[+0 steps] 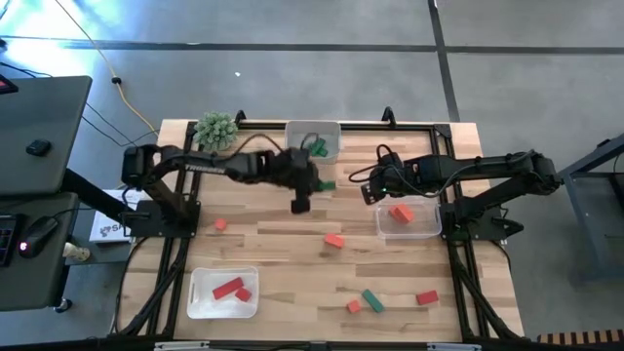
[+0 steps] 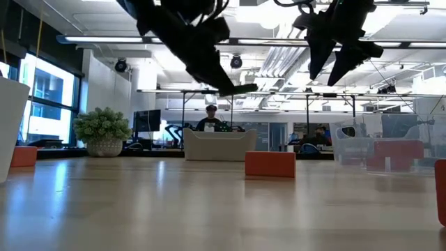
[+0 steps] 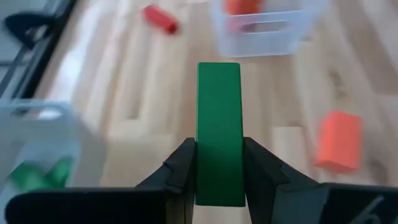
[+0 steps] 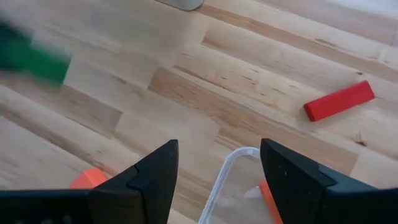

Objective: Sort & place blocks by color
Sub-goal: Put the green block into the gray bin

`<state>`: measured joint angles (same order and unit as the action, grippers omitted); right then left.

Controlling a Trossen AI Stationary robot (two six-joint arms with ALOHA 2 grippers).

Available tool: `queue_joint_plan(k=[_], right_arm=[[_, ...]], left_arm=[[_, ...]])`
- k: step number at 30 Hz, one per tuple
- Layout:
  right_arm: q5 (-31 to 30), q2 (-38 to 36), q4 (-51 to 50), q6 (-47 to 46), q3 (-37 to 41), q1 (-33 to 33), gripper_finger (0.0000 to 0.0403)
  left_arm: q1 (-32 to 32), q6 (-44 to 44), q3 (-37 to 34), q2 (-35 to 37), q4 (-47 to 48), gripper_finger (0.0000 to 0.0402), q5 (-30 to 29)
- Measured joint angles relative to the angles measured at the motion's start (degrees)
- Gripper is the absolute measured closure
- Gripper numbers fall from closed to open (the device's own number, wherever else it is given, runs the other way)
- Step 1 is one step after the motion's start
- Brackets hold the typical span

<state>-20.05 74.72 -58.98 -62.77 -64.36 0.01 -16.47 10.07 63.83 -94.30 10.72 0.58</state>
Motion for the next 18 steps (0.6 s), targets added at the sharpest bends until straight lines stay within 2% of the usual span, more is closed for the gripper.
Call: queue_joint_plan(k=[11, 18], right_arm=[[-1.01, 0.00, 0.65, 4.84, 0.00, 0.00, 0.0187], [-4.60, 0.00, 1.10, 5.27, 0.00, 0.00, 0.0187]], left_arm=[[-14.74, -3.97, 0.00, 0.00, -1.59, 0.0330, -1.05], [-20.39, -5.78, 0.00, -0.04, -4.50, 0.0330, -1.04]])
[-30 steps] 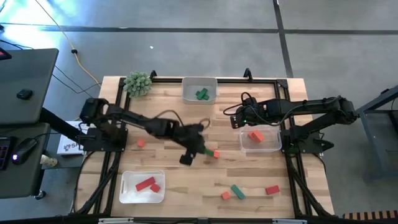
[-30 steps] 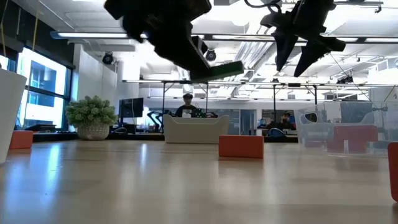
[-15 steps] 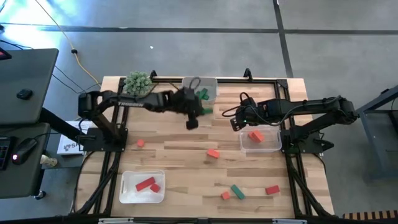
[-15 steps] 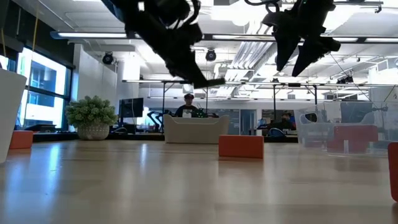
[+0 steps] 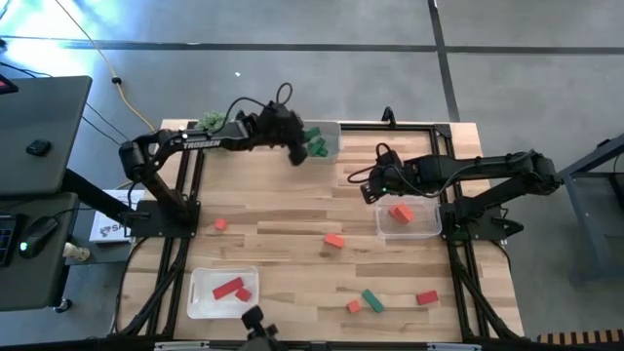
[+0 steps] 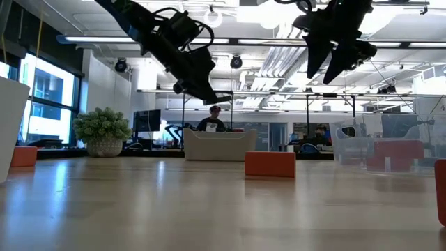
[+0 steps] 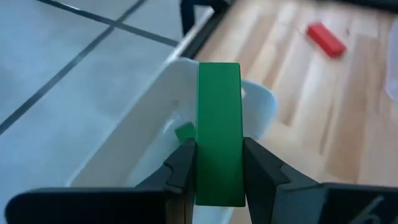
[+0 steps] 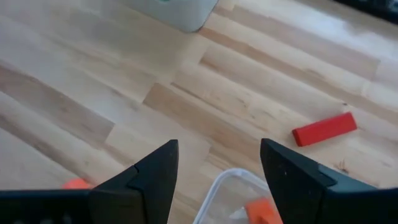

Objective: Sort & place blocks by color
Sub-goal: Put the green block into the gray bin

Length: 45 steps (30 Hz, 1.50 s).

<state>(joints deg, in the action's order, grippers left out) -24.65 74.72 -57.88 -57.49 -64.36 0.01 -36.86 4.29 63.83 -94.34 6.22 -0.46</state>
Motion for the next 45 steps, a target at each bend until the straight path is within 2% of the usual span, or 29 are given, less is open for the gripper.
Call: queue_joint_plan(k=[7, 14, 27, 36, 41, 45], right_arm=[[-2.05, 0.00, 2.11, 2.57, 0.00, 0.67, 0.0187], [-1.76, 0.00, 2.52, 2.53, 0.00, 2.67, 0.0187], [-1.27, 0.00, 2.50, 2.51, 0.00, 3.02, 0.0187], [0.67, 0.00, 2.50, 2.51, 0.00, 3.02, 0.0187], [3.61, 0.00, 2.50, 2.48, 0.00, 3.02, 0.0187], [3.77, 0.00, 2.50, 2.07, 0.00, 2.99, 0.0187]], left_arm=[[-2.37, -10.95, 0.02, -2.52, -8.42, 0.0330, -0.03], [-2.07, -20.79, 0.00, -5.59, -11.21, 0.0330, -1.81], [-1.99, -24.69, 0.00, -11.47, -10.48, 0.0322, -1.31], [-1.36, -22.53, 3.59, -12.37, -7.31, 0.0321, -1.50], [-1.36, -20.69, 5.33, -12.37, -7.41, 0.0308, -1.56], [-1.36, -20.60, 5.81, -12.37, -6.68, 0.0291, -1.67]])
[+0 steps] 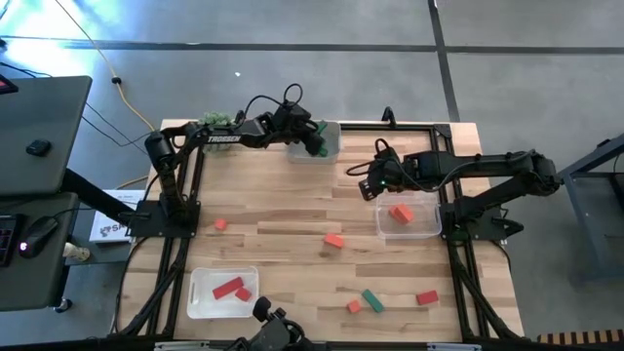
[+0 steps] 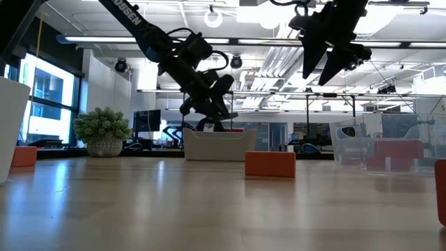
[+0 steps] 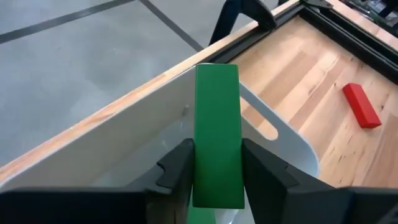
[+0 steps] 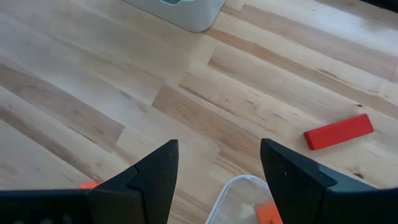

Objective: Sort & place blocks by color
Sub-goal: Put the green block into the gray bin, then put the red block into the white bin

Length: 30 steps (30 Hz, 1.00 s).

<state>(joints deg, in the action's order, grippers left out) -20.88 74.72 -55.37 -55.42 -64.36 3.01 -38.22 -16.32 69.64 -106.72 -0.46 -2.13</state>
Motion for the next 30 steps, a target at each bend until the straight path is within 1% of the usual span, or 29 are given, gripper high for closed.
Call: queue_joint_plan(k=[5, 15, 17, 21, 26, 30], right_arm=[[1.01, 0.00, 0.00, -0.01, 0.00, -0.02, 0.0187], [6.56, 0.00, -0.86, 0.42, 0.00, -0.30, 0.0187], [7.68, 0.00, -1.88, 0.38, 0.00, -0.89, 0.0187], [8.89, 0.00, -3.37, -1.38, 0.00, -3.54, 0.0187], [11.22, 0.00, -3.52, -3.26, 0.00, -7.78, 0.0187], [15.05, 0.00, -3.60, -4.10, 0.00, -11.15, 0.0187]], left_arm=[[0.00, 0.00, 0.01, 0.02, 1.02, 0.0275, -0.02], [0.00, -0.41, 0.01, 0.02, 1.10, 0.0253, -0.02], [-0.02, -1.15, 0.01, 0.24, 1.17, 0.0253, 0.81], [-0.13, -0.88, 0.03, 1.81, 0.37, 0.0254, 4.04], [0.21, 1.73, 0.03, 5.26, 0.36, 0.0254, 4.52], [1.27, 3.46, 0.03, 8.76, 0.63, 0.0253, 4.52]])
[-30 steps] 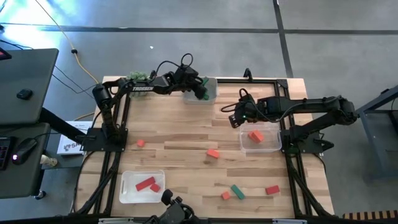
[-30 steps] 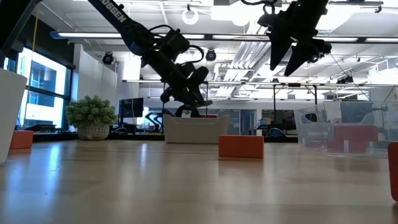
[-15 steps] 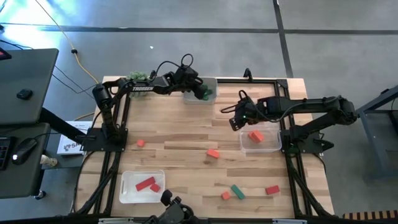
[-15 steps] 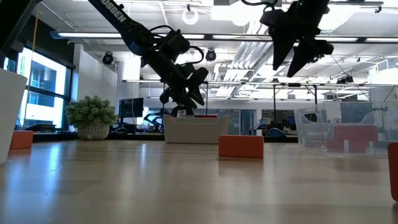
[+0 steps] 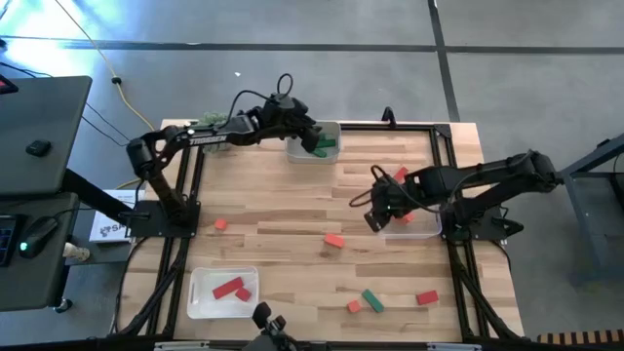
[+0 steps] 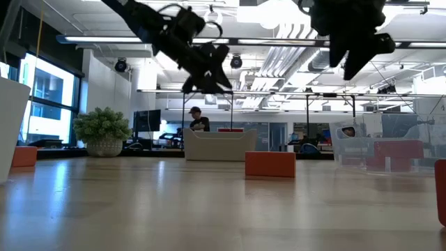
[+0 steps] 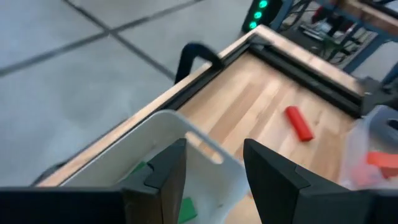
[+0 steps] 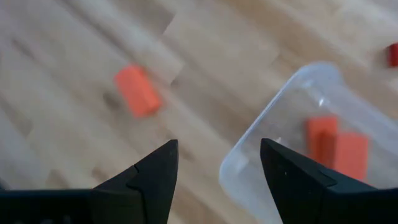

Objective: Sort & place blocks by color
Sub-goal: Put the red block into the white bin

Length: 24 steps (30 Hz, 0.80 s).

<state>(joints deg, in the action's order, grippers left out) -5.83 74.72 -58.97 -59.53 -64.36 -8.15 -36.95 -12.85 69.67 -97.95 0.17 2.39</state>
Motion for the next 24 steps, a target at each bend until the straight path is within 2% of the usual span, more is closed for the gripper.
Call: queue_joint_plan(k=[9, 16, 24], right_arm=[[10.56, 0.00, -0.40, -0.02, 0.00, -6.26, 0.0187], [12.77, 0.00, -0.35, 0.42, 0.00, -11.16, 0.0187], [12.45, 0.00, -0.32, -0.14, 0.00, -18.48, 0.0186]], left_arm=[[4.21, 6.02, 0.00, 9.81, 3.97, 0.0254, -0.02], [8.94, 8.14, 0.00, 16.31, 14.37, 0.0254, -0.02], [16.21, 8.11, 0.00, 20.21, 27.10, 0.0255, -0.02]])
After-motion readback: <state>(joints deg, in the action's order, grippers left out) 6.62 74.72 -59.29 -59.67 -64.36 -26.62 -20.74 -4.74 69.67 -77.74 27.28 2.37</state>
